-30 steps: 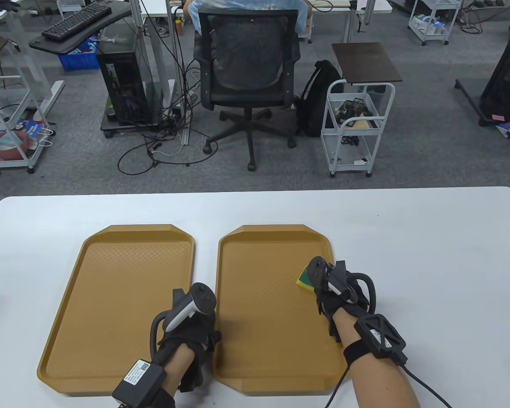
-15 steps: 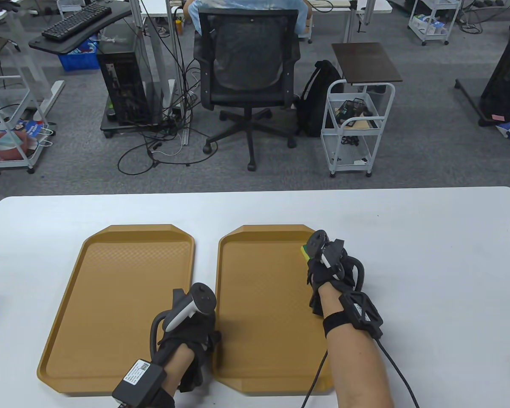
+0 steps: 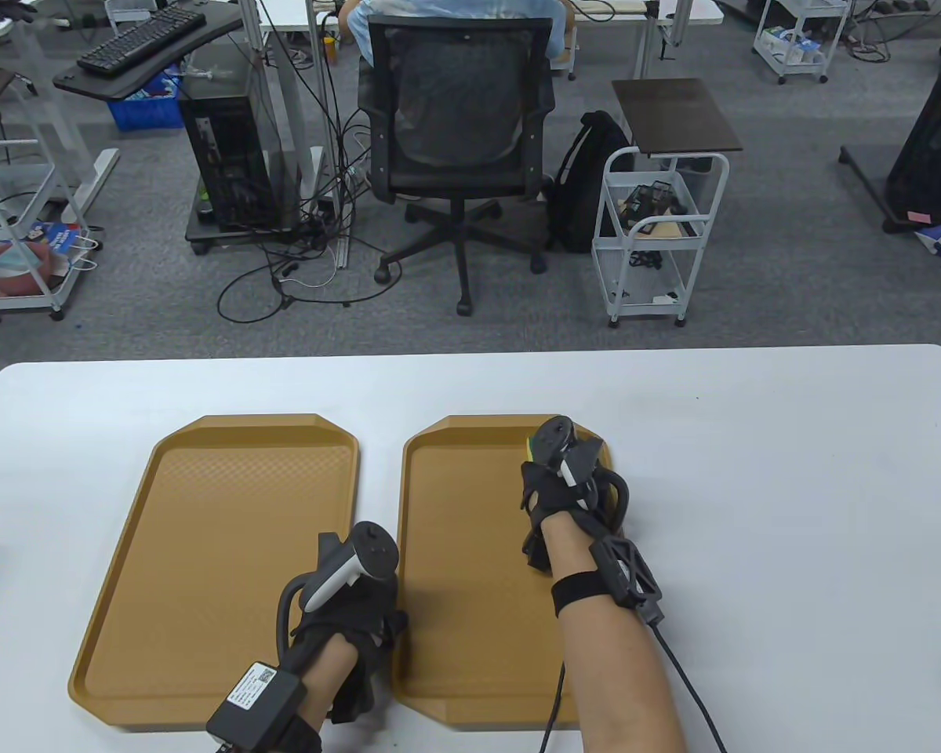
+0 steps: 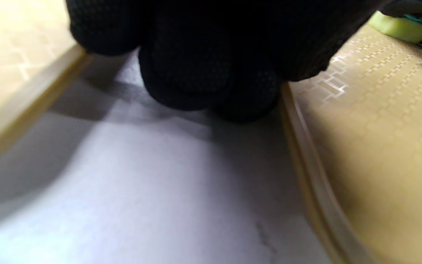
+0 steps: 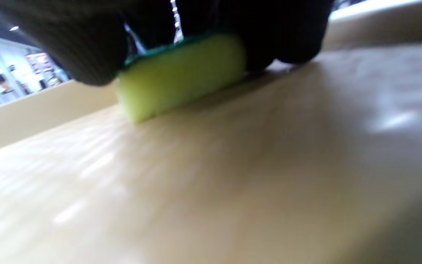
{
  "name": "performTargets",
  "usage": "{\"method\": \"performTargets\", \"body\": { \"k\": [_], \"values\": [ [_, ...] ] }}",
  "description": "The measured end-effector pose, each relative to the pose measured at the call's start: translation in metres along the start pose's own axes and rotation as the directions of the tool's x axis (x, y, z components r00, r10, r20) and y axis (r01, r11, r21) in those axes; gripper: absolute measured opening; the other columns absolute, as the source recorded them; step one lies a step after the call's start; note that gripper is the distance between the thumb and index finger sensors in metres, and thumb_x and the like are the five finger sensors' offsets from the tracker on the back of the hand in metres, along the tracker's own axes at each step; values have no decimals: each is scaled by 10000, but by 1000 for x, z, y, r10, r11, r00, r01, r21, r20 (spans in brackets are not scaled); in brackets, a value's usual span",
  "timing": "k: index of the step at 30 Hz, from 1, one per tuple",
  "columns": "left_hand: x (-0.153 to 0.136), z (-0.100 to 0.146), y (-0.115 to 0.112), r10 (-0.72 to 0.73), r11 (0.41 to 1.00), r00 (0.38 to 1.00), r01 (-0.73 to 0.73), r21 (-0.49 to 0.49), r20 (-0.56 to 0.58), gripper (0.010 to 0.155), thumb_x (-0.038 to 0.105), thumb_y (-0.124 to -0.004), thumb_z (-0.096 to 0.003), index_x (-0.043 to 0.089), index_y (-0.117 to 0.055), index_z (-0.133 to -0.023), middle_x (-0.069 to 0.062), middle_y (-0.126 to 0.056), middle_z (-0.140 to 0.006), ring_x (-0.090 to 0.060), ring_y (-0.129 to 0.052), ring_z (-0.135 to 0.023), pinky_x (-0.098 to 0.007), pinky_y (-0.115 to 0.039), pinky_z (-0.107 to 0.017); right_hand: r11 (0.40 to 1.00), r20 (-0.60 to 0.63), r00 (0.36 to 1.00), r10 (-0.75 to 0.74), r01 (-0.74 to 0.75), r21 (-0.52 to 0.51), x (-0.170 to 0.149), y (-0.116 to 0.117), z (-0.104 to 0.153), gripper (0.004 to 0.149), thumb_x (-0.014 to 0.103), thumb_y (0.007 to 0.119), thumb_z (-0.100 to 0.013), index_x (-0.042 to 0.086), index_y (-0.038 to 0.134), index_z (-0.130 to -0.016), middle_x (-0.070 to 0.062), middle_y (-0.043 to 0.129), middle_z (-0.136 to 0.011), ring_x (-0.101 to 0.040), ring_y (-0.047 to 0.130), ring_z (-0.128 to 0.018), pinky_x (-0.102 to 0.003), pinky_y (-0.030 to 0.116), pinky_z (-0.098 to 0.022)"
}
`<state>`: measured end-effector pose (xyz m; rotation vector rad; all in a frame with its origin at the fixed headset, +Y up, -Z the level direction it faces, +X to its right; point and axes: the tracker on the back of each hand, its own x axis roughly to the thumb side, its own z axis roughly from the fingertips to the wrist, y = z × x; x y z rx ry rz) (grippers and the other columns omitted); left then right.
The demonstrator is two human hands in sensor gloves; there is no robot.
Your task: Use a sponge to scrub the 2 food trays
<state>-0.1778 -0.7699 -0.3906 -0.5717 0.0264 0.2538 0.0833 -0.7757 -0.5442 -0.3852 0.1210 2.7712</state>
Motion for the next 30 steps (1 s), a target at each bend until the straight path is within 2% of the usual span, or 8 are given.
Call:
{"method": "performTargets", "body": {
  "k": [2, 5, 10, 17, 21, 24, 30],
  "values": [
    [0, 0, 0, 0, 1000, 1000, 0, 0, 1, 690, 421, -842, -459, 190, -590, -1058, 29, -1030, -576, -225, -1023, -420, -403, -819, -430, 998, 79, 997, 24, -28, 51, 16, 7, 4, 681, 449, 765, -519, 187, 529, -1101, -163, 417, -1156, -412, 671, -805, -535, 675, -631],
    [0, 0, 0, -1, 1000, 1000, 1, -1, 2, 690, 419, -842, -460, 190, -588, -1059, 28, -1030, -576, -226, -1023, -419, -404, -819, -429, 997, 135, 991, 24, -33, 67, 36, 15, 12, 655, 409, 742, -530, 186, 520, -1104, -147, 381, -1167, -421, 652, -810, -547, 660, -636],
    [0, -1, 0, -1, 1000, 1000, 1, -3, 2, 690, 419, -843, -459, 188, -588, -1058, 28, -1030, -575, -228, -1023, -418, -405, -820, -428, 996, 234, 972, 0, -21, 84, 66, 26, 26, 608, 382, 742, -540, 206, 563, -1093, -122, 420, -1166, -411, 681, -798, -544, 673, -631],
    [-1, -1, 1, 3, 1000, 1000, -3, -10, 4, 689, 417, -842, -458, 191, -589, -1057, 28, -1032, -575, -228, -1024, -415, -402, -821, -426, 991, 372, 928, 24, -71, 113, 99, 40, 48, 616, 429, 782, -530, 251, 585, -1086, -92, 470, -1164, -395, 710, -803, -543, 688, -633],
    [-1, -1, 1, 8, 1000, 1000, -8, -11, 2, 687, 418, -842, -458, 198, -590, -1058, 31, -1033, -577, -227, -1024, -415, -399, -824, -426, 992, 366, 930, 22, -65, 107, 102, 40, 54, 616, 418, 819, -514, 262, 617, -1075, -168, 518, -1144, -395, 747, -778, -540, 715, -615],
    [-2, -1, 1, 14, 1000, 1000, -14, -6, 2, 684, 423, -844, -457, 206, -597, -1057, 31, -1035, -575, -225, -1024, -412, -392, -824, -423, 988, 332, 943, 32, -81, 135, 100, 37, 59, 731, 404, 868, -492, 188, 520, -1098, -167, 562, -1124, -374, 776, -750, -525, 743, -599],
    [-7, -2, 1, 41, 999, 999, -41, -12, 5, 683, 434, -845, -454, 229, -601, -1059, 38, -1034, -575, -211, -1022, -405, -383, -823, -407, 947, 324, 946, 18, -121, 299, 94, 35, 78, 780, 401, 905, -465, 195, 488, -1091, -158, 528, -1103, -357, 765, -708, -511, 745, -560]
  ]
}}
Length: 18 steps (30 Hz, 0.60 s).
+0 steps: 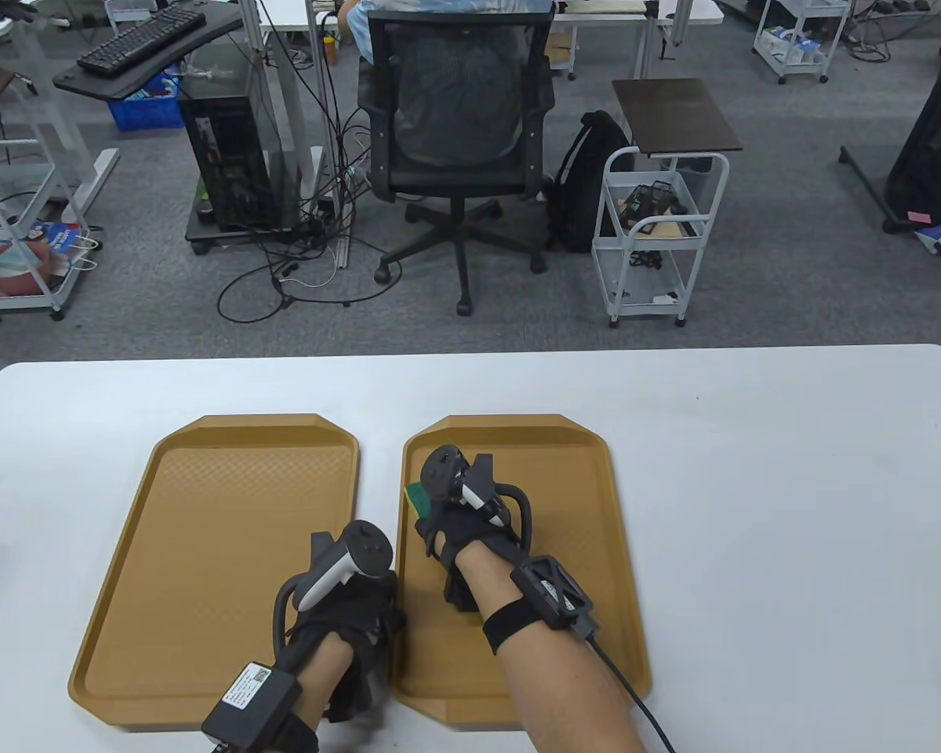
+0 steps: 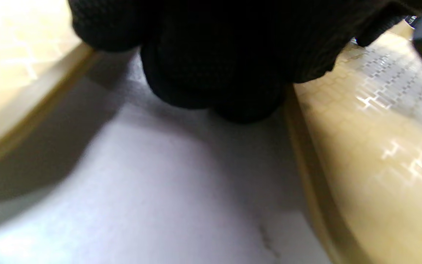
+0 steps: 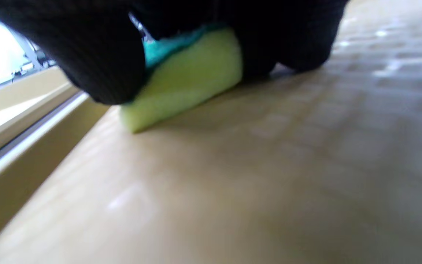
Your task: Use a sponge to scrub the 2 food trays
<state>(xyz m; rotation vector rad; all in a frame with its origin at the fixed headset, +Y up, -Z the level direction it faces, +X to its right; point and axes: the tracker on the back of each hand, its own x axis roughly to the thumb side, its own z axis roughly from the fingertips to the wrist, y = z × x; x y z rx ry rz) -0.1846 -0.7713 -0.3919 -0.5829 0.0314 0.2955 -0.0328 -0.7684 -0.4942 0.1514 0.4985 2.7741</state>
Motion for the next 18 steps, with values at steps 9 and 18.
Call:
{"method": "performTargets", "body": {
  "k": [9, 18],
  "values": [
    [-2, -1, 1, 9, 1000, 1000, -9, -12, 4, 680, 432, -845, -456, 233, -602, -1059, 36, -1035, -580, -214, -1023, -405, -382, -826, -404, 989, 75, 994, 79, -87, 122, 9, 20, 58, 810, 403, 924, -451, 170, 481, -1089, -189, 509, -1085, -351, 813, -661, -490, 787, -523],
    [-3, -2, 3, 15, 1000, 1000, -14, -27, 12, 677, 425, -839, -458, 234, -599, -1062, 35, -1033, -588, -216, -1023, -412, -381, -828, -403, 977, 130, 985, 110, -131, 171, 10, 37, 110, 820, 411, 936, -441, 150, 501, -1086, -202, 486, -1085, -351, 837, -647, -485, 814, -507]
  ]
}}
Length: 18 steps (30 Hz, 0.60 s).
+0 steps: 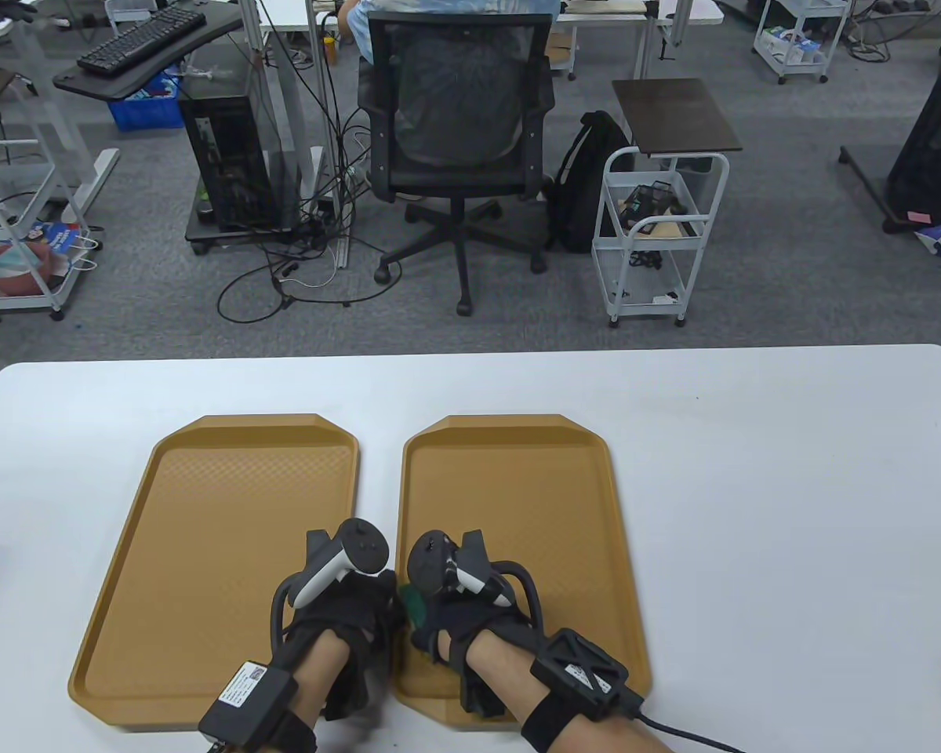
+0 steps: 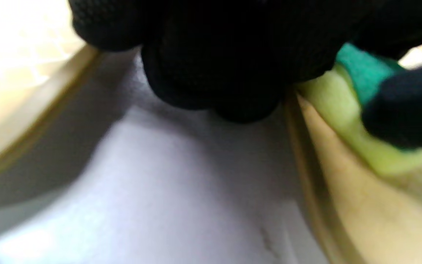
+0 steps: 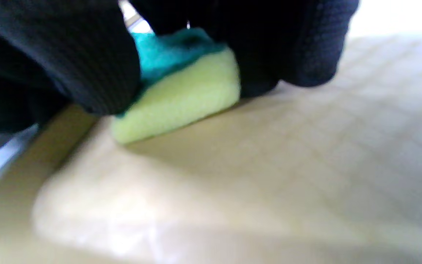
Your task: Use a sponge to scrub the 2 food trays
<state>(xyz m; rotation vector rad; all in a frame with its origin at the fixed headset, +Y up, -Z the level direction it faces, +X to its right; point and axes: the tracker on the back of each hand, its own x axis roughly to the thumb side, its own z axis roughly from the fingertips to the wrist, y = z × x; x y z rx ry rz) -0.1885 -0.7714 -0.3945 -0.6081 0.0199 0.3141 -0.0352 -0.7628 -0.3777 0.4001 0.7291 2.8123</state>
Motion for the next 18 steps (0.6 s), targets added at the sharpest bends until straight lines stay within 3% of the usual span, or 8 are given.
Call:
{"method": "performTargets", "body": {
  "k": [14, 18],
  "values": [
    [-1, 0, 0, 2, 1000, 1000, -2, -16, 8, 682, 424, -831, -459, 244, -583, -1069, 38, -1026, -594, -217, -1019, -416, -384, -821, -401, 999, 15, 1000, 28, -28, 25, 8, 19, 35, 825, 434, 928, -441, 107, 520, -1079, -234, 502, -1065, -353, 858, -622, -487, 827, -485],
    [-1, 0, -1, -5, 1000, 1000, 5, -4, 2, 666, 436, -811, -470, 248, -586, -1067, 43, -1025, -587, -213, -1018, -412, -382, -821, -396, 996, -10, 999, 51, -52, -79, 9, 21, 38, 746, 515, 849, -451, 150, 601, -1052, -204, 585, -1043, -367, 849, -635, -507, 807, -491]
  ]
}}
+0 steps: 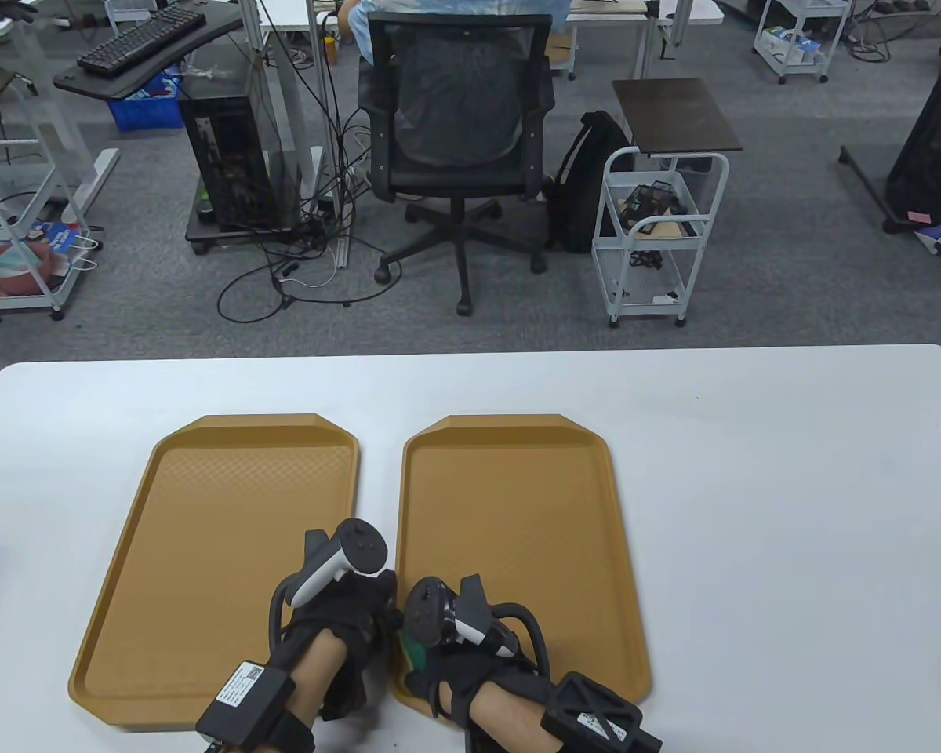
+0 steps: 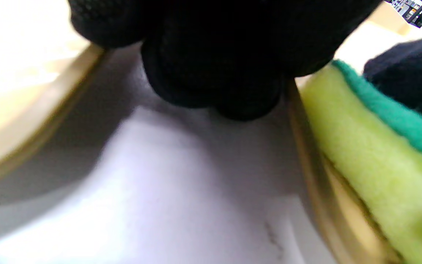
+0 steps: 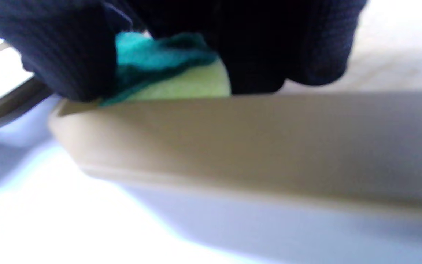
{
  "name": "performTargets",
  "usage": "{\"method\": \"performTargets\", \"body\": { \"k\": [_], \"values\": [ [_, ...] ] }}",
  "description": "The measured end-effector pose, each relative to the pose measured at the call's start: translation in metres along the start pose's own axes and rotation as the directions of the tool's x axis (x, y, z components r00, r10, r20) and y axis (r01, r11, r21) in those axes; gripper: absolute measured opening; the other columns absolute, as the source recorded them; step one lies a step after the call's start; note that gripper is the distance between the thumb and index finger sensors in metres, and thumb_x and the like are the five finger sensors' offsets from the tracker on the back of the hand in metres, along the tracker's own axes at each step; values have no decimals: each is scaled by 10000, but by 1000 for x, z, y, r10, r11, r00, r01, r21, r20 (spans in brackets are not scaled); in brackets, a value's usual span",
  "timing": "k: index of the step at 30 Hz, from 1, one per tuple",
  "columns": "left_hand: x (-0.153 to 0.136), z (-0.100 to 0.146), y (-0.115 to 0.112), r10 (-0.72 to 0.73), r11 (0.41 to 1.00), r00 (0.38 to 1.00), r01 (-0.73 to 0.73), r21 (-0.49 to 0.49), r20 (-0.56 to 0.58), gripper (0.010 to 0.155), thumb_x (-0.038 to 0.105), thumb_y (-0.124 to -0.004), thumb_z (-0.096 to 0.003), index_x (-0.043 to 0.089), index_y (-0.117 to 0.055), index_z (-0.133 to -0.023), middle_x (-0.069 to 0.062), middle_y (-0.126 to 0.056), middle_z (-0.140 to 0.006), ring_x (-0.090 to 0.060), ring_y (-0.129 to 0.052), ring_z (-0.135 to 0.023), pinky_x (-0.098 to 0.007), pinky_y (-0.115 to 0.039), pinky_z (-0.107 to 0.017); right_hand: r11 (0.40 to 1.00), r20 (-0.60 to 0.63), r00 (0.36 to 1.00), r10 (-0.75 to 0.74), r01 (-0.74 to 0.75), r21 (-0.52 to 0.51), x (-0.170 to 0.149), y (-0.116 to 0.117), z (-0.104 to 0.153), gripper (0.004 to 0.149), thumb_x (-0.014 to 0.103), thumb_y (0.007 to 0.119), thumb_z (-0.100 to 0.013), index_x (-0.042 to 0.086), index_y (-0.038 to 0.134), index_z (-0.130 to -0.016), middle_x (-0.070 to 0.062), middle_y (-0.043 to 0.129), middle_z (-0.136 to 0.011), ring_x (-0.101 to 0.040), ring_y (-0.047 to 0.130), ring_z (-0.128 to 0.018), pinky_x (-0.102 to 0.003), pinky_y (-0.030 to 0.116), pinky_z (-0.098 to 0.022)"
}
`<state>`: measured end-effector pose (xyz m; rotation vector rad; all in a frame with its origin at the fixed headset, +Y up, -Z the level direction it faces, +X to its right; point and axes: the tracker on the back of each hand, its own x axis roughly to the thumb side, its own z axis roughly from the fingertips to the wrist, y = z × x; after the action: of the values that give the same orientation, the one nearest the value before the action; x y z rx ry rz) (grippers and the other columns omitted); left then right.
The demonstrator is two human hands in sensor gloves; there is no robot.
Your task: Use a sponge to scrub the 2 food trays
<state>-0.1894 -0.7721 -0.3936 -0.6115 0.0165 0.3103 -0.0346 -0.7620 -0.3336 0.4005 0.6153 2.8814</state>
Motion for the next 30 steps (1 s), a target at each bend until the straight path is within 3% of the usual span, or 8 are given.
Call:
{"method": "performTargets", "body": {
  "k": [2, 11, 17, 25, 30],
  "values": [
    [1, 1, -1, -7, 1000, 1000, 7, 22, -13, 654, 446, -805, -471, 252, -603, -1062, 44, -1029, -571, -210, -1020, -401, -382, -824, -389, 998, -3, 1000, 21, -21, -66, 2, 2, 1, 709, 514, 850, -447, 157, 654, -1028, -199, 634, -1022, -367, 851, -641, -509, 806, -494],
    [2, 1, -1, -6, 1000, 1000, 6, 29, -17, 653, 451, -814, -470, 253, -611, -1058, 46, -1031, -565, -223, -1019, -397, -385, -824, -387, 995, 80, 993, 82, -77, -68, -15, -1, 9, 661, 456, 923, -427, 303, 667, -1017, -153, 664, -1034, -367, 819, -731, -532, 766, -573],
    [2, 1, -1, -7, 1000, 1000, 7, 29, -17, 654, 451, -813, -470, 252, -608, -1059, 45, -1030, -566, -223, -1018, -397, -384, -824, -388, 994, 147, 983, 106, -101, -44, -43, -2, 18, 658, 437, 900, -436, 348, 620, -1025, -130, 613, -1072, -382, 766, -810, -547, 736, -603],
    [2, 1, -1, -9, 1000, 1000, 9, 30, -17, 654, 451, -813, -469, 253, -609, -1058, 46, -1030, -565, -224, -1018, -396, -384, -824, -387, 995, 115, 989, 98, -95, -27, -95, -8, 34, 555, 405, 751, -483, 401, 594, -1016, -55, 578, -1099, -400, 683, -899, -586, 681, -644],
    [2, 1, -1, -10, 999, 1000, 10, 31, -17, 654, 450, -813, -470, 252, -609, -1058, 45, -1030, -565, -224, -1017, -396, -384, -824, -387, 993, 121, 989, 88, -79, -82, -124, -12, 46, 552, 382, 829, -468, 395, 654, -990, -71, 632, -1080, -382, 739, -893, -578, 711, -649]
  ]
}}
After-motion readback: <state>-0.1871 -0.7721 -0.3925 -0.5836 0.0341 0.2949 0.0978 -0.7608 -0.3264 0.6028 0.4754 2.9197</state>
